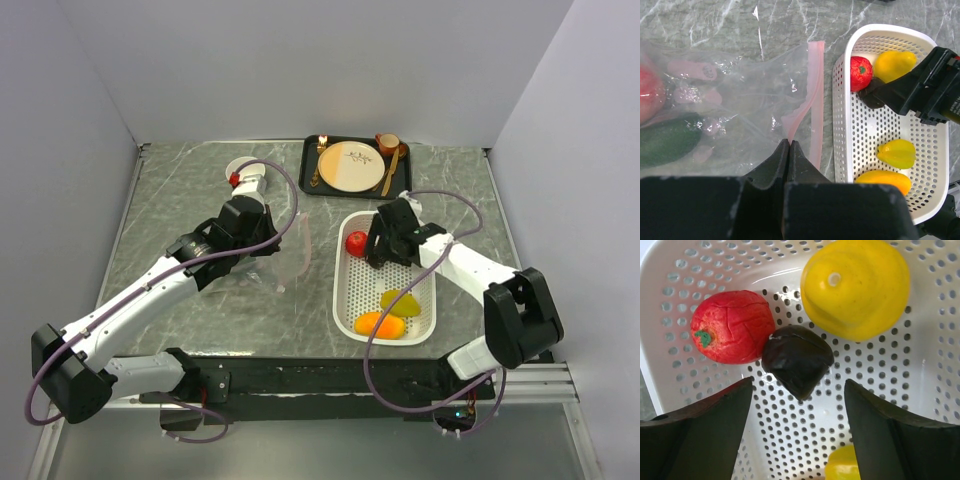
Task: Place the food in the zip-top bag and seal the zipper
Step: Pick up the fake fruit from the bin.
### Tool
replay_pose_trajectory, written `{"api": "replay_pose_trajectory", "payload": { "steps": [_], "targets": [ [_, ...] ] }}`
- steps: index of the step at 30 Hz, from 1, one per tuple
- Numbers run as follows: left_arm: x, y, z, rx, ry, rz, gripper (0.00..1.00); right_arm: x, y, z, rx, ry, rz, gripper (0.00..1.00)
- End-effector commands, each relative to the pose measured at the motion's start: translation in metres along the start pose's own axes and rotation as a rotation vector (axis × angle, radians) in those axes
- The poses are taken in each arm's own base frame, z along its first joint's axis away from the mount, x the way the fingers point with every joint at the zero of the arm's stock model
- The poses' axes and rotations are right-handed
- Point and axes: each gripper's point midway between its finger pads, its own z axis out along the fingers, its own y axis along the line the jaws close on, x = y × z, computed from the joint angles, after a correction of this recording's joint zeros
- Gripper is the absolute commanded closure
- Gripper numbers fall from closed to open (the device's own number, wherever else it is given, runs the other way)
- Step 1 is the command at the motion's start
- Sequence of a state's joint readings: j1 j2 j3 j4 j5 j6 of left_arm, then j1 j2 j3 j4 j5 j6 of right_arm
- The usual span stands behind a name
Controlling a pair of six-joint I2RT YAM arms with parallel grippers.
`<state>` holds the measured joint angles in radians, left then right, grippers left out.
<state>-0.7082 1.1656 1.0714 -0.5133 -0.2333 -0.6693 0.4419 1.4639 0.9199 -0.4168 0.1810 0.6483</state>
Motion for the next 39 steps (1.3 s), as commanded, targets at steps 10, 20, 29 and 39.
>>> {"api": "replay_pose_trajectory", "payload": {
  "steps": [10, 20, 29, 39],
  "targets": [
    [-0.009, -0.007, -0.002, 0.03, -0.034, -0.004, 0.99, 0.002, -0.005, 0.027, 0.004, 0.013, 0.007, 0.27],
    [-0.007, -0.003, -0.001, 0.009, -0.027, 0.0, 0.99, 0.007, 0.001, 0.03, -0.033, 0.032, 0.01, 0.59],
    [-0.004, -0.006, 0.002, 0.02, -0.016, 0.004, 0.99, 0.008, 0.006, 0.0, -0.104, 0.007, 0.04, 0.63],
    [-0.008, -0.01, 0.003, 0.033, -0.026, 0.002, 0.99, -0.017, 0.029, -0.052, -0.222, -0.078, 0.002, 0.63]
  ]
}}
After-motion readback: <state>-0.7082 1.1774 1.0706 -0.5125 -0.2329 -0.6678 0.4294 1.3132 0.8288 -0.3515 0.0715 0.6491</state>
